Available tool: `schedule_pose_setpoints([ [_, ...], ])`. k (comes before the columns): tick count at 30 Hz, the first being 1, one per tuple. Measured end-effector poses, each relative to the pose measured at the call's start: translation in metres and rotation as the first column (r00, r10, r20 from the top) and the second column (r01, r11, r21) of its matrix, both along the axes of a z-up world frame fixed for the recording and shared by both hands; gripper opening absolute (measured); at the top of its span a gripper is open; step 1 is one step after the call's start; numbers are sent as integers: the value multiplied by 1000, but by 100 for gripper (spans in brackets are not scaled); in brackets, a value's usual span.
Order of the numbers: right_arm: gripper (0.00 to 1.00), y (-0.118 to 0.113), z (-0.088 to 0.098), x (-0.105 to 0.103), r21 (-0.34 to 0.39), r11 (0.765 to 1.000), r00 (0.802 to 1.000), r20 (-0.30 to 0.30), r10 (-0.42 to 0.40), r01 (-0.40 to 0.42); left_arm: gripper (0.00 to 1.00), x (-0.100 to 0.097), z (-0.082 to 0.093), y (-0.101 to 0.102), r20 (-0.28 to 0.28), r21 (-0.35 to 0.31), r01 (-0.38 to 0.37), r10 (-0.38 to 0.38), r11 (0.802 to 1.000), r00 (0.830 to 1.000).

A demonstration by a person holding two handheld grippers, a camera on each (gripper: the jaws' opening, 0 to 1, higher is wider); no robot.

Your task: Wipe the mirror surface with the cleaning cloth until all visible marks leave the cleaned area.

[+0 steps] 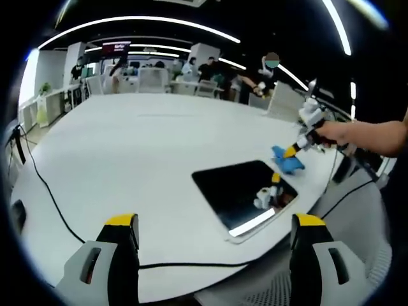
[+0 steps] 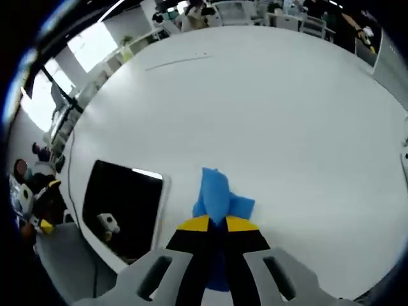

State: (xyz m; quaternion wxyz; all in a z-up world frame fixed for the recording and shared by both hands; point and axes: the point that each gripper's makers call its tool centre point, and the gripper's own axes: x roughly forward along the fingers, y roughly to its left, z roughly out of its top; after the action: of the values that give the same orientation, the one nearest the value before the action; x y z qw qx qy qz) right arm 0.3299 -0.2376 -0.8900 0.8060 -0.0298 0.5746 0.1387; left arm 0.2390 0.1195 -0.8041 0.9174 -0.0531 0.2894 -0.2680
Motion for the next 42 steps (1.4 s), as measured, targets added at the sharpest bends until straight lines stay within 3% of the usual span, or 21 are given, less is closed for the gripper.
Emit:
schedule_pose_setpoints([
  [1, 2, 9, 4, 11, 29, 995, 991, 92, 97, -100, 100, 0, 0, 0, 2, 0, 0, 0, 1000, 1000],
  [2, 2, 11, 1, 10, 47, 999, 997, 76, -18, 15, 100, 0, 1, 0, 5, 2, 1, -1, 1000, 1000],
  [5, 2, 5, 15, 4, 32, 999, 996, 89, 20, -23, 100, 1, 2, 0, 14, -2, -2, 2, 1000, 1000],
  [10, 7, 6, 13, 6, 68, 997, 994, 108, 33, -41, 100, -2, 1, 0, 10, 10, -7, 6, 1000, 1000],
  [12, 17, 13, 17, 4, 133, 991, 995, 103, -3, -11, 100, -3, 0, 0, 5, 12, -1, 1, 1000, 1000],
  [15, 34, 14, 23, 1, 140, 990, 990, 144, 9, -29, 100, -3, -1, -1, -1, 23, 13, -13, 1000, 1000],
  [17, 37, 18, 33, -3, 150, 985, 977, 208, 52, -84, 100, -2, 2, 3, 10, 28, 15, -15, 1000, 1000],
  [20, 42, 16, 40, -16, 159, 981, 970, 232, 76, -115, 100, 0, 10, 14, 43, 34, -16, 15, 999, 999],
  [21, 46, 16, 45, -19, 159, 976, 958, 269, 101, -147, 100, -1, 13, 19, 50, 46, -15, 13, 999, 999],
  [23, 55, 28, 53, -30, 248, 948, 949, 290, 122, -198, 100, 0, 20, 29, 65, 46, -20, 17, 999, 998],
  [25, 56, 34, 61, -41, 314, 923, 942, 312, 120, -222, 100, 1, 26, 37, 74, 47, -27, 23, 999, 997],
  [30, 66, 8, 77, -41, 257, 938, 894, 437, 104, -235, 100, 15, 33, 54, 87, 62, -41, 36, 997, 996],
  [31, 65, -1, 79, -40, 220, 948, 884, 454, 108, -230, 100, 18, 34, 54, 96, 76, -32, 25, 997, 995],
  [32, 58, -20, 80, -40, 111, 968, 868, 473, 149, -226, 100, 20, 35, 54, 100, 84, -24, 15, 996, 995],
  [33, 46, -33, 82, -39, 57, 978, 859, 490, 148, -201, 100, 21, 35, 54, 102, 93, -15, 6, 996, 995],
  [34, 30, -37, 84, -41, 56, 979, 857, 494, 144, -196, 100, 22, 34, 54, 97, 99, -5, -5, 995, 995],
  [35, 26, -38, 85, -45, 100, 979, 867, 486, 110, -180, 100, 23, 34, 54, 97, 100, -2, -8, 995, 995],
  [36, 33, -39, 88, -49, 168, 974, 877, 477, 53, -150, 100, 23, 35, 55, 98, 97, -2, -7, 995, 995],
  [39, 84, -44, 92, -50, 181, 969, 852, 521, 48, -165, 100, 24, 35, 58, 101, 90, -8, -1, 996, 995],
  [40, 91, -46, 94, -49, 172, 971, 839, 543, 47, -166, 100, 24, 35, 60, 103, 86, -13, 5, 996, 995],
  [42, 95, -45, 93, -55, 177, 969, 845, 532, 56, -175, 100, 21, 34, 61, 98, 80, -15, 7, 997, 995],
])
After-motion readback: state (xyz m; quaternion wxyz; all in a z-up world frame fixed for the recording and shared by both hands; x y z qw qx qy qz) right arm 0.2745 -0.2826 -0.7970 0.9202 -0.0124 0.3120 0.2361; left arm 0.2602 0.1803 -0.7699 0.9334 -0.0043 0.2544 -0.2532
